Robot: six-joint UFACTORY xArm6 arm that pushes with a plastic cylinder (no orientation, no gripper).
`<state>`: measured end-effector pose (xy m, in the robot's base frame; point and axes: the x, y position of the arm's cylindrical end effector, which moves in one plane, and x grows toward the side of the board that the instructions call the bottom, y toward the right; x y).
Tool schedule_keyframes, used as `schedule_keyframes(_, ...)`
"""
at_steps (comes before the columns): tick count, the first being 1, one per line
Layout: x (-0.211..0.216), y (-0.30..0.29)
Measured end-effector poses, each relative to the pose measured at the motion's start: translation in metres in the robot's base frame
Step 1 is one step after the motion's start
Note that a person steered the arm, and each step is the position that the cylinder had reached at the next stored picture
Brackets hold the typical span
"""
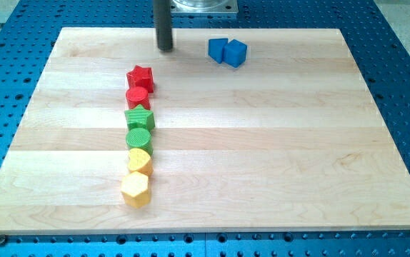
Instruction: Separate the red star from the vertical line of blocks
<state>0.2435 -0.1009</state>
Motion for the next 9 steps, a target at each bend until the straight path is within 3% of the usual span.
schedule_keyframes(1,0.023,-0.070)
schedule_keyframes(3,0.112,-0.066)
schedule_keyframes(6,0.088,-0.016)
schedule_keyframes(7,0.079,0.028)
schedule_keyframes(9,0.117,0.076)
